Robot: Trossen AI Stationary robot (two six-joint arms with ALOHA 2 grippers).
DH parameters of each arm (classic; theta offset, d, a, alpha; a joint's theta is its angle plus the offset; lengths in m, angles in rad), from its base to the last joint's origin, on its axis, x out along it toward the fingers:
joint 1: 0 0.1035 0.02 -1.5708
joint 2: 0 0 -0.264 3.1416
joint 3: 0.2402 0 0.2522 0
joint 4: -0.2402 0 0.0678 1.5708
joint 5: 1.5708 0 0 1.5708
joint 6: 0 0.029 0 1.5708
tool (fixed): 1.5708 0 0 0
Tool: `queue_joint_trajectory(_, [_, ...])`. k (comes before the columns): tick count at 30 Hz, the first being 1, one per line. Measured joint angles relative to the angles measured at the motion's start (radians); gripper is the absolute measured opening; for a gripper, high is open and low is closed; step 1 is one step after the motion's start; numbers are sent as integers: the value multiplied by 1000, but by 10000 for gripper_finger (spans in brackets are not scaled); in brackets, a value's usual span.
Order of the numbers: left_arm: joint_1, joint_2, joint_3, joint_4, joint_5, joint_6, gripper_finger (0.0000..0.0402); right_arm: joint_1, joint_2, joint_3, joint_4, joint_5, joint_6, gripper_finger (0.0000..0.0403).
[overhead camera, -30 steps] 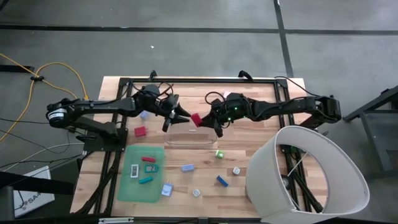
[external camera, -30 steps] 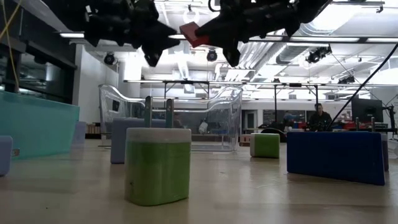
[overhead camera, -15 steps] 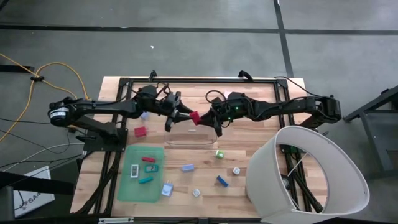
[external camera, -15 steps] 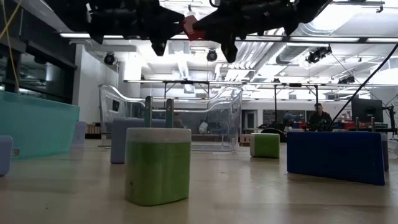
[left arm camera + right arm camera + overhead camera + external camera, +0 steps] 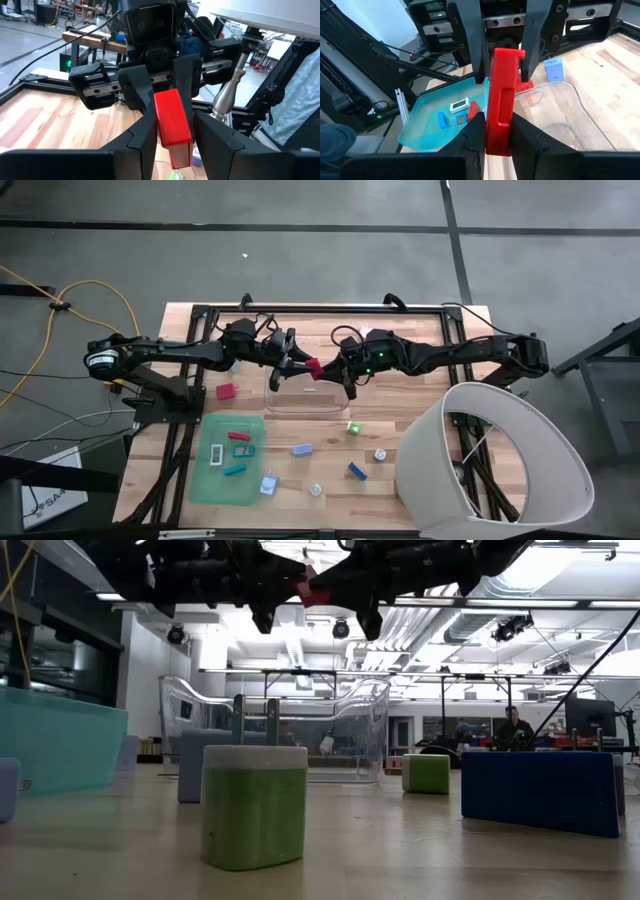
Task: Pick & Place Office items
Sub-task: Put the red digital clock into the green bin
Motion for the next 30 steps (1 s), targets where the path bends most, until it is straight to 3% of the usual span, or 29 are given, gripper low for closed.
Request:
queue_joint_trajectory(10, [0, 0, 0, 2, -3, -22, 92, 0, 0, 0, -1, 1, -2, 55])
queue_joint_trajectory(22, [0, 0, 0, 2, -2, -22, 85, 0, 0, 0, -2, 1, -2, 56])
queue_joint_trajectory(30, [1, 0, 0, 5, 27, -14, 63, 0, 0, 0, -2, 31, 17, 112])
